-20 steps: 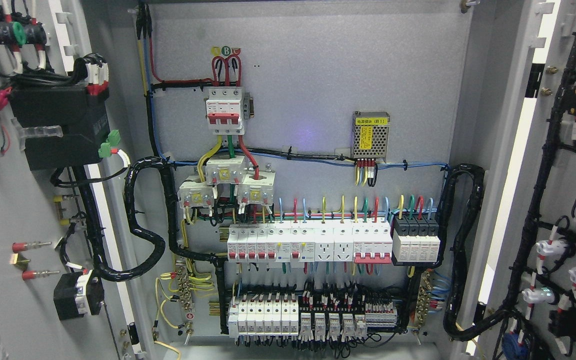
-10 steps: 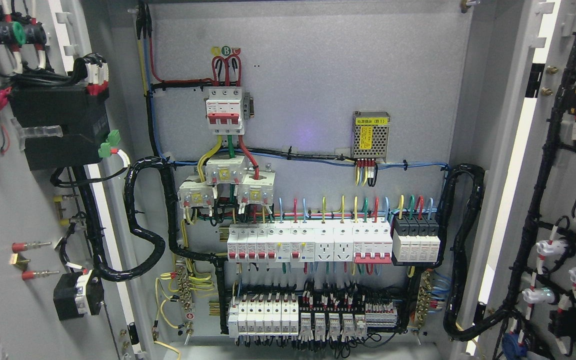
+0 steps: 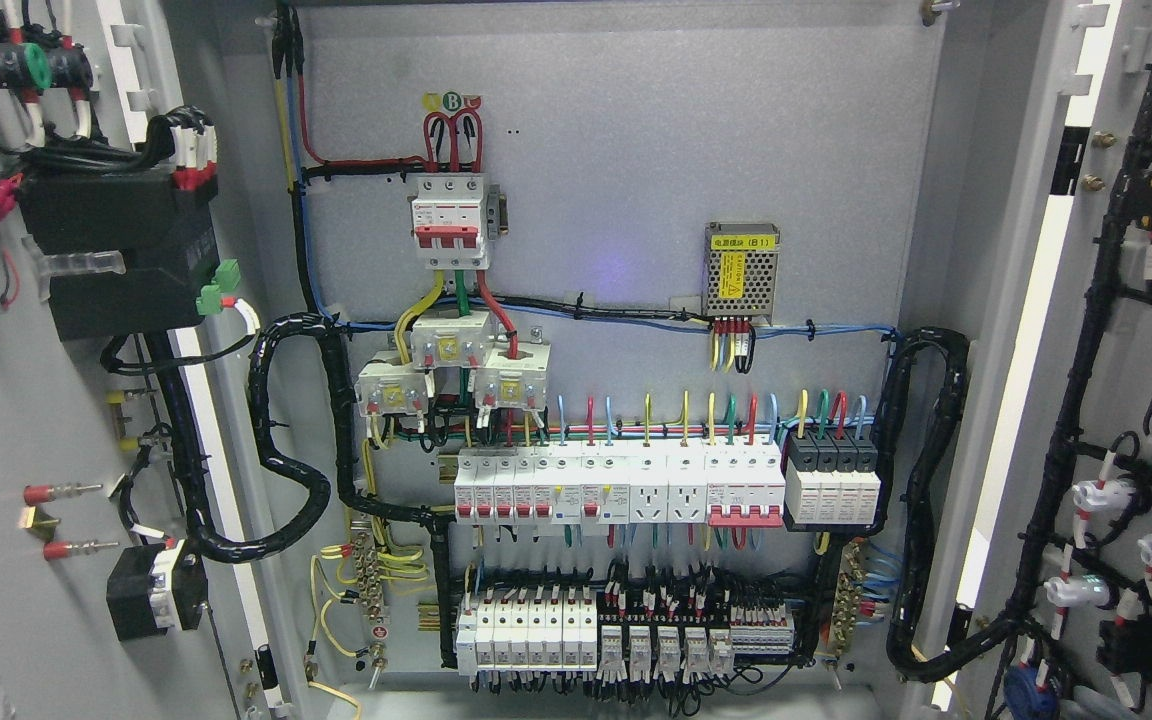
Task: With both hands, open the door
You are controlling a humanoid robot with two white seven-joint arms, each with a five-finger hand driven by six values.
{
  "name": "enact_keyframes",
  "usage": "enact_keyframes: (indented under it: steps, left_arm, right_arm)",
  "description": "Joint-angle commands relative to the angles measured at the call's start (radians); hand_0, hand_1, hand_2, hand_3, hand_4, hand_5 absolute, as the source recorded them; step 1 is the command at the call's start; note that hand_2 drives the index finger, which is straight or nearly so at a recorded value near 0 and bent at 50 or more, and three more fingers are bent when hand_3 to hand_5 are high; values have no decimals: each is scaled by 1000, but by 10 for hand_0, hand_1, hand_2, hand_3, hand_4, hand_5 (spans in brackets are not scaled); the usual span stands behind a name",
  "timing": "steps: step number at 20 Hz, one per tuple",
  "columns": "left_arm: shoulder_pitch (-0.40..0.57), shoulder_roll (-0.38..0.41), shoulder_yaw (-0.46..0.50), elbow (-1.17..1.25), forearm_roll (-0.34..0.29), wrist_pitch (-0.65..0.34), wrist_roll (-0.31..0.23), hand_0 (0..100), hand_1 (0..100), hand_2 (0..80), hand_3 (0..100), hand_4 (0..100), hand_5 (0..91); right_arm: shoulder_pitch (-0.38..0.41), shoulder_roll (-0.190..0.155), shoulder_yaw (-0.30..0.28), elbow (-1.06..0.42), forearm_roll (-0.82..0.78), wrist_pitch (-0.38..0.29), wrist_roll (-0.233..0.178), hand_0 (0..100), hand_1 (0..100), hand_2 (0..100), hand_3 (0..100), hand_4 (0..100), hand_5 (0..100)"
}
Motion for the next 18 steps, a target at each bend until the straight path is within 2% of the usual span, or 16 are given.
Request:
enact_keyframes:
  steps: [1,10,12,18]
  left_arm:
    - [-10,5,-1,-50,26,-566,3,0,0,0,0,27,0]
    - [-6,17,44,-69,77,-592,3,0,0,0,0,27,0]
    - [-5,17,68,-69,101,-621,3,0,0,0,0,26,0]
    - [12,31,157,-67,172,-628,1,0,0,0,0,26,0]
  right_arm:
    - [5,-14,-4,3,-42,20,1,225,0,0,0,0,0]
    - [16,-16,-16,21,-76,25,1,225,0,0,0,0,0]
    - [17,-14,-21,21,-84,26,1,225,0,0,0,0,0]
    - [30,-16,-40,40,-85,26,1,225,0,0,0,0,0]
